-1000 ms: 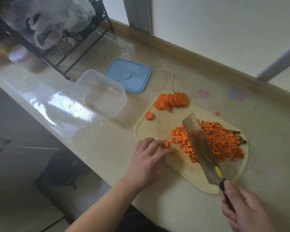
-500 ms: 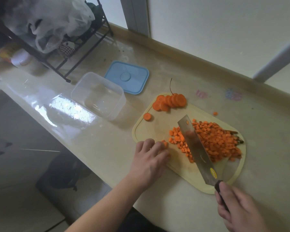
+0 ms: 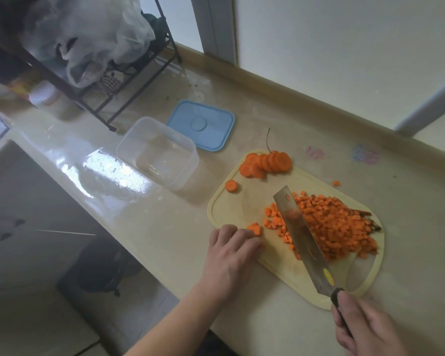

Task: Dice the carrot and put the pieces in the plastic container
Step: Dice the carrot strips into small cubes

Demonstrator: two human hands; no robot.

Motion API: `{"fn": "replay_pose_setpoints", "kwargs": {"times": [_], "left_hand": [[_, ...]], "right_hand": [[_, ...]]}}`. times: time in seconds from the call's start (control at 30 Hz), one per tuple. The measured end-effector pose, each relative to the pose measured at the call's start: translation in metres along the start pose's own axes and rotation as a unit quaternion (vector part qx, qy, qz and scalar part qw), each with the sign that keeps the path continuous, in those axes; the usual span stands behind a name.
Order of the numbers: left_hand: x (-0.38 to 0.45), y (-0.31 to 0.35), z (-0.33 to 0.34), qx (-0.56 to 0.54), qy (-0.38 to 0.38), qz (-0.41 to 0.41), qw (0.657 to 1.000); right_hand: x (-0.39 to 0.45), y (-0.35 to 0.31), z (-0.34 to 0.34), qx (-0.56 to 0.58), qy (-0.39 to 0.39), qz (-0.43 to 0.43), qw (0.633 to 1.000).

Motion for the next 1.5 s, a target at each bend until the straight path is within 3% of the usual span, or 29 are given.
{"fn": "replay_pose_setpoints", "kwargs": {"times": [0.37, 0.47, 0.63, 0.9, 1.1, 1.27, 1.5], "left_hand": [[0.005, 0.000, 0.008, -0.049, 0.052, -0.084, 0.994], [0.008, -0.003, 0.002, -0.101, 0.055, -0.098, 0.989], [0.016, -0.016, 0.003, -0.125, -0.015, -0.060, 0.990], [0.015, -0.015, 0.004, -0.138, 0.021, -0.072, 0.988], [0.024, -0.016, 0.003, -0.116, 0.005, -0.006, 0.993], [0.025, -0.016, 0.000, -0.110, -0.009, 0.001, 0.994], [0.025, -0.022, 0.001, -0.129, -0.036, 0.064, 0.989]], "right_hand": [[0.002, -0.010, 0.001, -0.003, -0.005, -0.038, 0.999], [-0.001, -0.013, 0.003, -0.012, -0.006, -0.008, 1.000], [0.002, -0.010, 0.020, -0.043, -0.006, -0.015, 0.999], [0.013, -0.018, 0.038, -0.213, 0.007, -0.081, 0.974], [0.012, -0.015, 0.043, -0.188, 0.016, -0.075, 0.979], [0.006, -0.021, 0.039, -0.167, 0.021, -0.089, 0.982], [0.004, -0.018, 0.039, -0.194, 0.009, -0.088, 0.977]]}}
Point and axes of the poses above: each hand's wrist, its own x-axis towards the middle knuckle, its own z-axis out of the palm, y = z × x, the point moved 1 cm from there along x, towards the middle knuckle, and after that the axes turned 3 degrees about x, right-handed, at the moved point
